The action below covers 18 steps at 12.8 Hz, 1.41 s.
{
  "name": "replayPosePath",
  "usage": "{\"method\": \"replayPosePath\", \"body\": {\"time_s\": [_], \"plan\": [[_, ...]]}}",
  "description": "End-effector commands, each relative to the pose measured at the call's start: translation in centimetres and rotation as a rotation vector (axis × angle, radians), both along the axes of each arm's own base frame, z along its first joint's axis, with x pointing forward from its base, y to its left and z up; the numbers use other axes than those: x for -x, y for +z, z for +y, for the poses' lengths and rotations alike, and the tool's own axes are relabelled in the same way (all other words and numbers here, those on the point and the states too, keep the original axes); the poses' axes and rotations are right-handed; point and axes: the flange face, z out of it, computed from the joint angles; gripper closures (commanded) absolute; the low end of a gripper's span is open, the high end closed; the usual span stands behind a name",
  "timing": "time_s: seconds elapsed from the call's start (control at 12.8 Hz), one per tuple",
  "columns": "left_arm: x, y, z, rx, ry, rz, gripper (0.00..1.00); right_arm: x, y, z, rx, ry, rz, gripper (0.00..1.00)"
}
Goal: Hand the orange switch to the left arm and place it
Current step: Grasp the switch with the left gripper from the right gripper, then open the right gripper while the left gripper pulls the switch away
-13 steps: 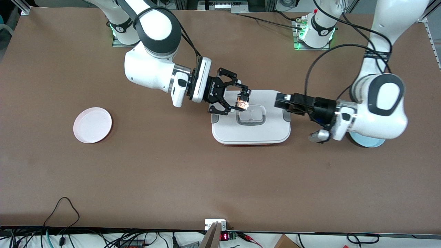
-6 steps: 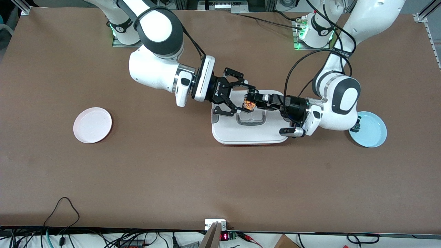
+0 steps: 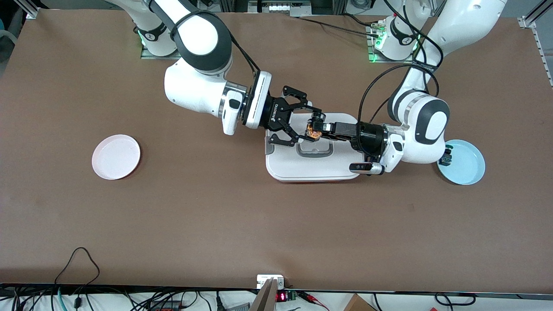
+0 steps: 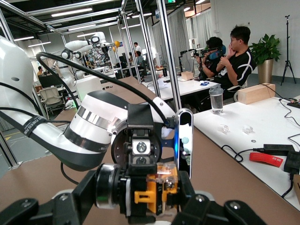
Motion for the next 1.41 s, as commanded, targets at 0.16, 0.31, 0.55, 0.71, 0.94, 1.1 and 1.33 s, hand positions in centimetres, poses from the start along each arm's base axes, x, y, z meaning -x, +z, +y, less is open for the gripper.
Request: {"method": "replayPosePath", "body": {"time_s": [0.16, 0.31, 0.55, 0.71, 0.94, 1.1, 1.33], "plan": [[0.3, -0.2, -0.5, -0.010, 0.006, -0.007, 0.99, -0.1, 1.4, 0.5, -0.037, -0.019, -0.013, 1.00], [0.2, -0.1, -0.4, -0.012, 0.007, -0.010, 0.99, 0.0, 1.3, 0.5, -0.036, -0.019, -0.012, 0.99], [-0.5, 0.7, 0.8, -0.066, -0.016, -0.061, 1.00, -0.4, 1.4, 0.2, -0.035, -0.019, -0.019, 0.01], [-0.8, 1.1, 1.2, -0.069, -0.014, -0.067, 1.00, -1.1, 2.0, -0.7, -0.034, -0.032, -0.020, 0.00], [-1.0, 0.9, 2.1, -0.088, -0.017, -0.074, 1.00, -2.9, 4.0, -3.8, -0.054, -0.023, -0.063, 0.00], [-1.5, 0.6, 4.6, -0.203, -0.064, -0.123, 1.00, -5.6, 4.8, -8.3, -0.038, 0.082, -0.121, 0.00], [-2.0, 0.1, 10.0, -0.454, -0.181, -0.222, 1.00, -8.1, 5.6, -15.0, -0.011, 0.200, -0.158, 0.00]]}}
